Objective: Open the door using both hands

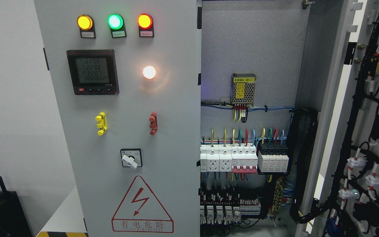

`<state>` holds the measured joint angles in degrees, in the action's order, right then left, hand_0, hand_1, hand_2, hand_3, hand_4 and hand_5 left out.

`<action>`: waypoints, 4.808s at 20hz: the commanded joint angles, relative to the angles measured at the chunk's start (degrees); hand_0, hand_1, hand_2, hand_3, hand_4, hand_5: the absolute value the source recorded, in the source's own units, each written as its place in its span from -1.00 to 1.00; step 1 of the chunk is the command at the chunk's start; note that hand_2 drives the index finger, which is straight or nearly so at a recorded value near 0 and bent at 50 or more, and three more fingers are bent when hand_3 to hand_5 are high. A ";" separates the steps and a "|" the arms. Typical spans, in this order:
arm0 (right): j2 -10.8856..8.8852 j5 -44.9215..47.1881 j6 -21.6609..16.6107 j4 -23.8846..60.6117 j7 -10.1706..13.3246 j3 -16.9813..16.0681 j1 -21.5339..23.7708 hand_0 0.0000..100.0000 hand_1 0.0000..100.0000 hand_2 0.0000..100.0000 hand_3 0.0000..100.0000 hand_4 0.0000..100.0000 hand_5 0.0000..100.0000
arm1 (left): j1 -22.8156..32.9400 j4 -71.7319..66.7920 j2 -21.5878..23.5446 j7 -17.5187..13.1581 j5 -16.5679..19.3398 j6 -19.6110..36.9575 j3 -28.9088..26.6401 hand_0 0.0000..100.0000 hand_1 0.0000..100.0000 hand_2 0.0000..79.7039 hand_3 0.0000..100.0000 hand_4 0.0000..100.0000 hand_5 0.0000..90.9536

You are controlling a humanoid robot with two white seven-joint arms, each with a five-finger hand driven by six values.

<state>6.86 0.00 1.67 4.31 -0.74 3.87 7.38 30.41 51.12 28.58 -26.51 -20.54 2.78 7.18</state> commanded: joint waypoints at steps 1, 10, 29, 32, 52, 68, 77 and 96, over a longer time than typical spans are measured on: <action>0.00 0.79 0.00 0.00 0.03 0.00 0.00 -0.79 -1.00 -1.00 -1.00 -1.00 -1.00 | -9.47 -28.77 -13.80 0.14 3.40 0.47 2.92 -1.00 -1.00 -1.00 -1.00 -0.94 -1.00; 0.00 0.79 0.00 0.00 0.03 0.00 0.00 -0.79 -1.00 -1.00 -1.00 -1.00 -1.00 | -21.96 -44.34 -23.56 5.23 9.02 0.48 4.60 -1.00 -1.00 -1.00 -1.00 -0.94 -1.00; -5.62 1.32 -1.41 24.14 0.12 -0.18 6.93 -0.79 -1.00 -1.00 -1.00 -1.00 -1.00 | -26.28 -49.88 -31.39 15.96 29.94 -0.40 -10.43 -1.00 -1.00 -1.00 -1.00 -0.94 -1.00; -5.98 1.32 -1.41 31.53 0.21 -0.18 10.45 -0.79 -1.00 -1.00 -1.00 -1.00 -1.00 | -26.28 -50.15 -31.57 16.22 32.93 -0.32 -13.24 -1.00 -1.00 -1.00 -1.00 -0.94 -1.00; -10.72 2.02 -10.54 64.67 0.12 0.61 33.83 -0.79 -1.00 -1.00 -1.00 -1.00 -1.00 | -26.19 -49.80 -31.48 15.26 26.61 0.47 -15.62 -1.00 -1.00 -1.00 -1.00 -0.94 -1.00; -16.96 2.02 -22.85 88.67 0.12 9.49 46.40 -0.79 -1.00 -1.00 -1.00 -1.00 -1.00 | -26.19 -49.45 -31.48 15.26 26.61 0.48 -15.53 -1.00 -1.00 -1.00 -1.00 -0.94 -1.00; -19.60 2.02 -24.17 96.32 0.12 12.30 44.21 -0.79 -1.00 -1.00 -1.00 -1.00 -1.00 | -26.28 -49.45 -31.48 15.26 26.61 0.39 -15.53 -1.00 -1.00 -1.00 -1.00 -0.94 -1.00; -20.22 1.94 -27.07 102.92 0.21 16.52 38.33 -0.79 -1.00 -1.00 -1.00 -1.00 -1.00 | -26.19 -49.45 -31.48 15.26 26.61 0.47 -15.53 -1.00 -1.00 -1.00 -1.00 -0.94 -1.00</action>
<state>-12.66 1.15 -24.99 102.66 -0.78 17.83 47.78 4.17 0.02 -2.89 -11.23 6.06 3.21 -8.32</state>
